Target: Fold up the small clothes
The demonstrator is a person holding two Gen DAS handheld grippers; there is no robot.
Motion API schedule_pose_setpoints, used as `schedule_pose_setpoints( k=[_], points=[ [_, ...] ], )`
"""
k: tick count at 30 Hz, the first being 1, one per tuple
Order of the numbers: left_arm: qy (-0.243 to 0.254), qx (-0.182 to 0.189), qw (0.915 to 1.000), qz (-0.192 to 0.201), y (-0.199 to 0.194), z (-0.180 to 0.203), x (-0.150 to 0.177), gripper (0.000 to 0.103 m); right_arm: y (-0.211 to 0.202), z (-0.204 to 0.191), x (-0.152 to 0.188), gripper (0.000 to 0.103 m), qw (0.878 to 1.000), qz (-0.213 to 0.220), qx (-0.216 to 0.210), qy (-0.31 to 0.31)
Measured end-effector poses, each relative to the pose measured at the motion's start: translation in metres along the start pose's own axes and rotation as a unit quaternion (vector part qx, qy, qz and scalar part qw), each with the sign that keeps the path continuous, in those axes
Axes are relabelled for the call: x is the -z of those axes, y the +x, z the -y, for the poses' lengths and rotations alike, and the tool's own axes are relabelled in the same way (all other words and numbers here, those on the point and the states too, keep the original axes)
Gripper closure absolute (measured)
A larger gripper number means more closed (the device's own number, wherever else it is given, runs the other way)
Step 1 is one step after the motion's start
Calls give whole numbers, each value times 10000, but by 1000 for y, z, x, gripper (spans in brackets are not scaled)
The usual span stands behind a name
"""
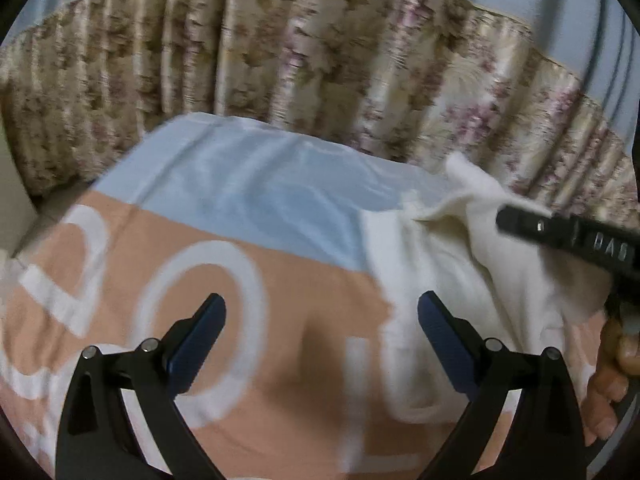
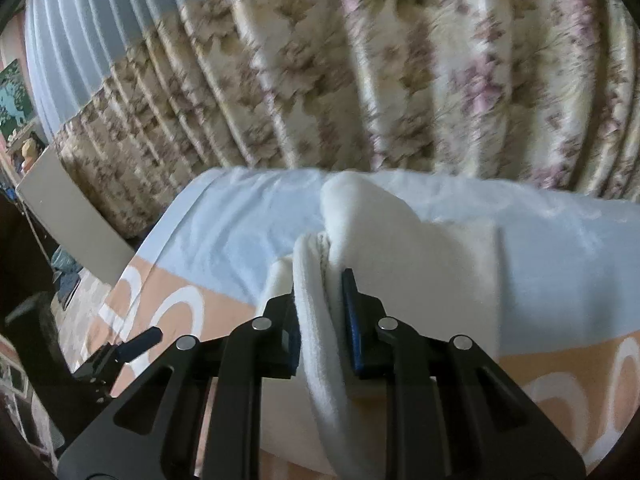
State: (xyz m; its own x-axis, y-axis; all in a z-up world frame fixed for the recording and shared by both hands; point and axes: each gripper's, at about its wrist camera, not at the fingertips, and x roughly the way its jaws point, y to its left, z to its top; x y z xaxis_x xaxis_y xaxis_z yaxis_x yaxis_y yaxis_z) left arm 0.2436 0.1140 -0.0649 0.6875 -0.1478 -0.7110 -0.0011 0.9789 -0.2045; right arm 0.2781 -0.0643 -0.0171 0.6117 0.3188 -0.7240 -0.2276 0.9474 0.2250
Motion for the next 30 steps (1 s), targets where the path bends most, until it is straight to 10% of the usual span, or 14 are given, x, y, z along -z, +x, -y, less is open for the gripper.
schedule_pose_setpoints(
  k=[4, 6, 10, 16, 26, 30],
  points=[
    [-155, -355, 9992, 10, 0, -26, 1, 6, 22, -18, 14, 76, 9994, -188, -288, 92],
    [-352, -305, 9989, -9, -1, -37, 2, 6, 31, -28, 22, 50, 9951, -474, -847, 180],
    [-442, -64, 9990, 1, -7, -43, 1, 6, 2, -43, 24, 47, 9915, -106, -1298, -12],
    [180, 453, 9988, 57, -22, 13, 5, 6, -54, 5, 16, 42, 9965, 638, -537, 108],
    [997, 864, 9908, -311, -1, 113, 28, 6, -90, 100, 50, 36, 9937, 687, -59, 887],
    [998, 796, 9910, -406, 10, 117, 36, 42, -96, 113, 69, 34, 9928, 630, -86, 1011]
  ],
)
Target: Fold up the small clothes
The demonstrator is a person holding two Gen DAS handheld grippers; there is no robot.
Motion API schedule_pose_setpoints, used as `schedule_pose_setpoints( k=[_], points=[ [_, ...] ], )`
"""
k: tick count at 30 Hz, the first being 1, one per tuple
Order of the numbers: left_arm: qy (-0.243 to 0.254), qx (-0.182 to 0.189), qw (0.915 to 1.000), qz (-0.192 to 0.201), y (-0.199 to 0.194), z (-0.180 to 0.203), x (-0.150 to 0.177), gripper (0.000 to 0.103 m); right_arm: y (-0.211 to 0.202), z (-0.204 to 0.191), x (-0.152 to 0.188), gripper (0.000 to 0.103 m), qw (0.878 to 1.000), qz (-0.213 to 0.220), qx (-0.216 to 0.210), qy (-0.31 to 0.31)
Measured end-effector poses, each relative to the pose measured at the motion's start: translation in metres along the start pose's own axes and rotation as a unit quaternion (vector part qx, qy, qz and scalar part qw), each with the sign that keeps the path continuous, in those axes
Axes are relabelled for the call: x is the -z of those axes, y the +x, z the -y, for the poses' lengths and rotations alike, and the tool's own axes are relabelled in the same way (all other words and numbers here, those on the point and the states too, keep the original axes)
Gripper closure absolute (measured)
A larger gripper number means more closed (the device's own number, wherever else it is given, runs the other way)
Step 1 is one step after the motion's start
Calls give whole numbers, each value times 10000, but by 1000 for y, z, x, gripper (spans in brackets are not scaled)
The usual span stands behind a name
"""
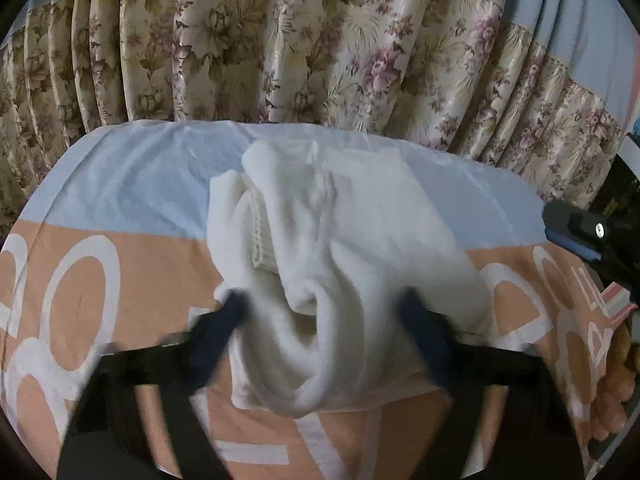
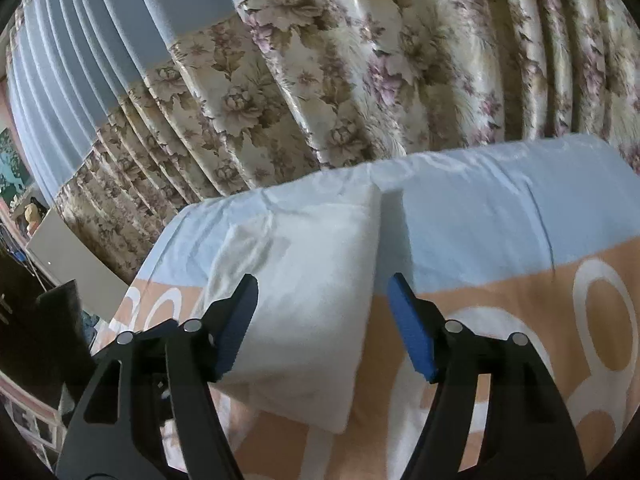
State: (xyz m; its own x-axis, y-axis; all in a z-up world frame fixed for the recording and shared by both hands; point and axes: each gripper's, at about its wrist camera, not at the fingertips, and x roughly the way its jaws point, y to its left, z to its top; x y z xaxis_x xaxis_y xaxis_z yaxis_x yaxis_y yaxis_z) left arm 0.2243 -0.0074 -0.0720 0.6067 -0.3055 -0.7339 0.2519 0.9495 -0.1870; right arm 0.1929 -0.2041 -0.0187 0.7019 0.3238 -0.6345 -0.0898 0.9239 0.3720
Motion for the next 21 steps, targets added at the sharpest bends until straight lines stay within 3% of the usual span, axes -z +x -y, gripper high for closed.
schedule_pose_setpoints(
  k=[1, 4, 9, 11, 15, 16, 21],
  points=[
    [-19, -18, 10000, -26, 1, -2, 1, 58, 0, 3, 5, 33, 10000, -30, 5, 5],
    [-190, -33, 9998, -34, -3, -18, 2, 78, 6, 2, 23, 33, 9997, -198, 43, -98],
    [-29, -238, 9996, -168, -3, -24, 14, 80, 30, -6, 50, 33, 9981, -533, 156, -254],
    [-25, -299, 9993, -204, -1, -27, 24, 76, 40, -7, 61, 33, 9971, -662, 231, -288],
    [-415, -387, 9979, -327, 7, -51, 45, 37, 60, -9, 84, 33, 9914, -1076, 473, -584],
    [-437, -430, 9977, -303, 5, -54, 47, 32, 63, -9, 91, 33, 9891, -1140, 573, -733],
    [-58, -752, 9971, -131, -7, -50, 43, 23, 57, -7, 99, 29, 9886, -1008, 620, -931]
  ],
)
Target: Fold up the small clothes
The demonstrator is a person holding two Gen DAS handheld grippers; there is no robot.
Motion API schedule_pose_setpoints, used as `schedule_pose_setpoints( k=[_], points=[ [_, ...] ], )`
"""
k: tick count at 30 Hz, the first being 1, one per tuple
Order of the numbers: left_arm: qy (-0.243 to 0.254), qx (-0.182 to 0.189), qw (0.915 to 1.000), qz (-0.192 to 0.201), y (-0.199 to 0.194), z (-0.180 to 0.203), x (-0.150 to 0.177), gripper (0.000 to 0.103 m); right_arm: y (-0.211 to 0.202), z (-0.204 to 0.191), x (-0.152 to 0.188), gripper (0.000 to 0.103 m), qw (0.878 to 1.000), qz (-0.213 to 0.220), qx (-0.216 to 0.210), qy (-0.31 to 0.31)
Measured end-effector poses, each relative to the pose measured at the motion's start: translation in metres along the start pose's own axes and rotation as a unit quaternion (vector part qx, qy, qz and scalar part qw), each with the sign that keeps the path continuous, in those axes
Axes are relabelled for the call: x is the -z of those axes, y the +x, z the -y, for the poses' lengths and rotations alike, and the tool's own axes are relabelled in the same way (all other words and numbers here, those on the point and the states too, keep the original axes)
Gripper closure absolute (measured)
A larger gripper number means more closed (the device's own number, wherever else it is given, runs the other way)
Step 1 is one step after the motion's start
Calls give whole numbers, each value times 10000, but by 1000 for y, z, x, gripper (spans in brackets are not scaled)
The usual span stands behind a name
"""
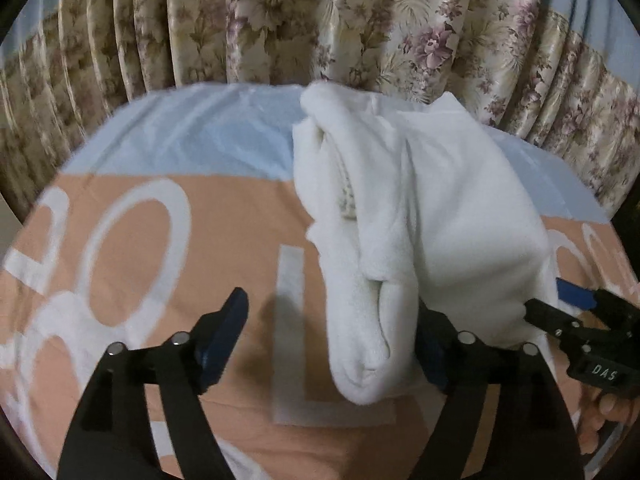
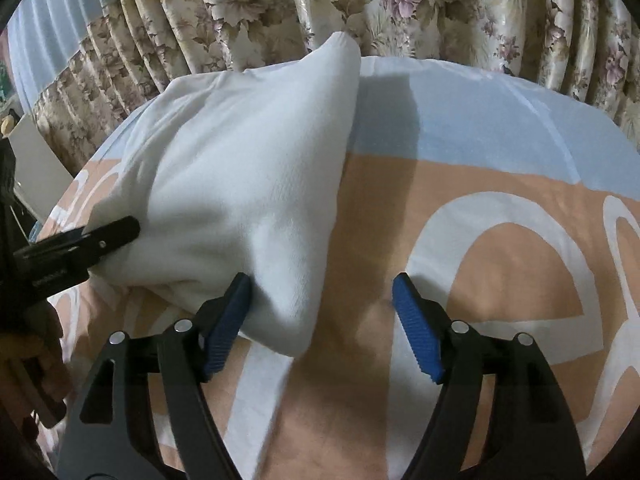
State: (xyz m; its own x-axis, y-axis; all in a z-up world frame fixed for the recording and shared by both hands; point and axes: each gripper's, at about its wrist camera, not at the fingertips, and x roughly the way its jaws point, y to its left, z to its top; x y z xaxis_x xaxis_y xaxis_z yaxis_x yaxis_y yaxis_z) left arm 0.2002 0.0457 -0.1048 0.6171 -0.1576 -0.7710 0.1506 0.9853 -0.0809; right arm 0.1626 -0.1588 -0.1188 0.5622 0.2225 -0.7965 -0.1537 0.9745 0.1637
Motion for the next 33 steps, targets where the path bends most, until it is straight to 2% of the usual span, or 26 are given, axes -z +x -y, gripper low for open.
schedule_pose_setpoints(
  k=[4, 10, 14, 17, 19, 21, 26, 31, 33],
  points=[
    [233, -182, 9991, 290, -21, 2, -7, 22, -4, 3, 3, 28, 9999, 49, -90, 68],
    [81, -89, 9975, 691, -41, 0, -41, 20, -24, 12, -9, 26, 9988, 365, -213, 230],
    [116, -278, 9957, 873, -31, 4, -66, 17, -30, 16, -28, 23, 9982, 550, -105, 198],
    [341, -593, 9945, 799, -5, 9, -76, 16, -31, 16, -45, 23, 9977, 665, -58, 136],
    [518, -846, 9927, 689, 14, 10, -76, 16, -30, 15, -57, 23, 9972, 744, -32, 85],
    [612, -938, 9921, 568, 30, 7, -72, 15, -27, 16, -67, 21, 9967, 814, -23, 71],
    [639, -1245, 9874, 732, 38, -2, -62, 1, -8, 21, -81, 19, 9967, 801, 46, 93],
    [534, -1116, 9890, 805, 42, -13, -57, 1, 24, 23, -76, 19, 9985, 518, 189, 44],
    [568, -1104, 9884, 880, 42, -13, -54, 1, 34, 24, -71, 14, 9985, 403, 360, -23]
  ],
)
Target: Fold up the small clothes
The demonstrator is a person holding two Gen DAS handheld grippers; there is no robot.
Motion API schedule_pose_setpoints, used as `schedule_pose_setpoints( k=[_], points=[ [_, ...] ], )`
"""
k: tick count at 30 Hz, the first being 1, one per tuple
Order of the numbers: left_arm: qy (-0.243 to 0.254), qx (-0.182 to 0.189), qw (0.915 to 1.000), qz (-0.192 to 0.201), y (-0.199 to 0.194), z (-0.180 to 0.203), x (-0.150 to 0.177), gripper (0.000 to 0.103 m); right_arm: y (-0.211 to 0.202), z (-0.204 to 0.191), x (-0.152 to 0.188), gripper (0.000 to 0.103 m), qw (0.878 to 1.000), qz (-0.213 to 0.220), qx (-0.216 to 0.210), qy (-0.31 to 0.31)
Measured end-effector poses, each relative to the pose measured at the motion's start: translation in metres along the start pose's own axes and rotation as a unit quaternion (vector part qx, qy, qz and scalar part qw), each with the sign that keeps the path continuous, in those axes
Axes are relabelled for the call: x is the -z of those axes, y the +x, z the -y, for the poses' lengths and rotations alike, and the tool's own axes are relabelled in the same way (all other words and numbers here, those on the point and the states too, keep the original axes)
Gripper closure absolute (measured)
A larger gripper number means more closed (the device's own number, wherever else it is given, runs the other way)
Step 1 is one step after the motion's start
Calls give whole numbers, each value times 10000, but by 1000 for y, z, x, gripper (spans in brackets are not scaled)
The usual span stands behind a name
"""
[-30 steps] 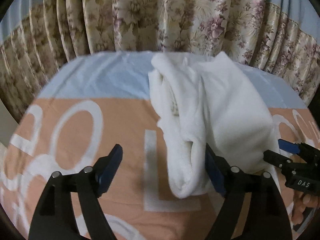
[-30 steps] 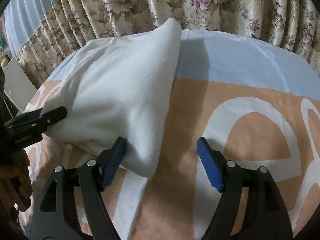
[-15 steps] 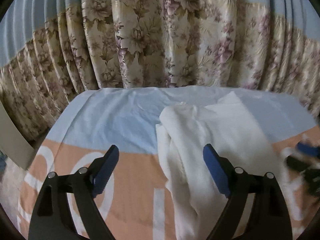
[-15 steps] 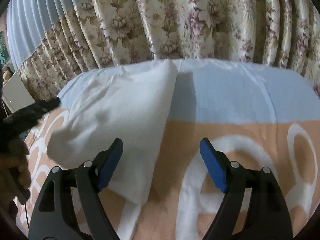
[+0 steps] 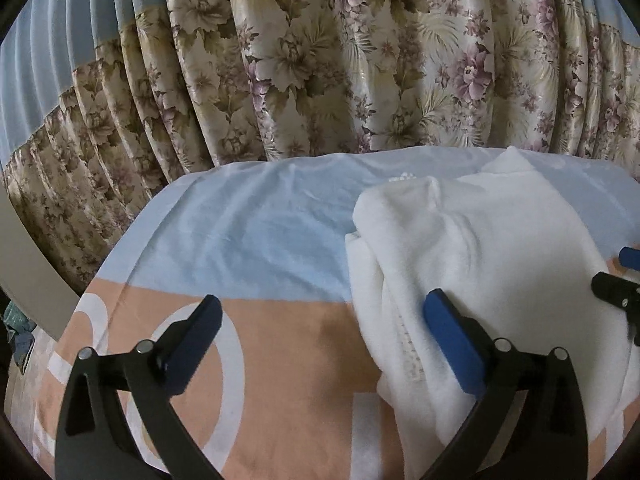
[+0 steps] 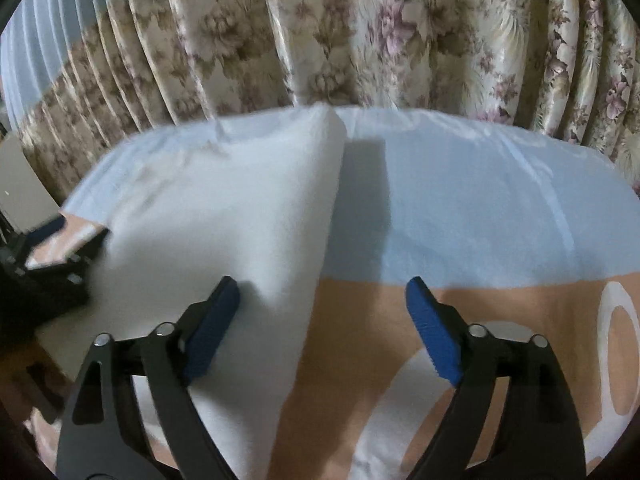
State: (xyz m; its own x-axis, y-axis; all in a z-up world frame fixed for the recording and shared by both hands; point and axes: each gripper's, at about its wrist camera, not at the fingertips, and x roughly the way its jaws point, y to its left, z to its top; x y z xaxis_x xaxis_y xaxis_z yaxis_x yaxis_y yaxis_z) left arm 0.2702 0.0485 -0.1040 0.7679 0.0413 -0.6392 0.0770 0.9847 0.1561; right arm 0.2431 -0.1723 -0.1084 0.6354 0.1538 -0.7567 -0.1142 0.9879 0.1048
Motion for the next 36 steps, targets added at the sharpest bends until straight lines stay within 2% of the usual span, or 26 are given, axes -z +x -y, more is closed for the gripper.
schedule_pose_setpoints(
  k=[6, 13, 18, 25, 29, 31, 36],
  points=[
    [-147, 206, 9997, 23, -4, -4, -1, 1, -2, 2, 2, 11, 9999, 86, 19, 58],
    [-410, 768, 9962, -73, -20, 1, -8, 2, -21, -1, -9, 12, 9995, 290, -70, 51],
    [-661, 1219, 9900, -254, -27, 8, -2, 2, -26, -2, -14, 12, 9992, 360, -134, 88],
    [-764, 1543, 9828, -667, -14, 16, 10, 3, -26, 9, -11, 12, 9987, 336, -192, 336],
    [-963, 1813, 9748, -869, -7, 16, 18, 13, -25, 12, -9, 12, 9985, 290, -236, 389],
    [-942, 1864, 9741, -865, -7, 18, 20, 19, -23, 12, -8, 12, 9984, 271, -253, 418],
    [-1008, 1956, 9714, -892, -5, 21, 22, 25, -16, 11, -7, 12, 9977, 229, -420, 474]
  ],
)
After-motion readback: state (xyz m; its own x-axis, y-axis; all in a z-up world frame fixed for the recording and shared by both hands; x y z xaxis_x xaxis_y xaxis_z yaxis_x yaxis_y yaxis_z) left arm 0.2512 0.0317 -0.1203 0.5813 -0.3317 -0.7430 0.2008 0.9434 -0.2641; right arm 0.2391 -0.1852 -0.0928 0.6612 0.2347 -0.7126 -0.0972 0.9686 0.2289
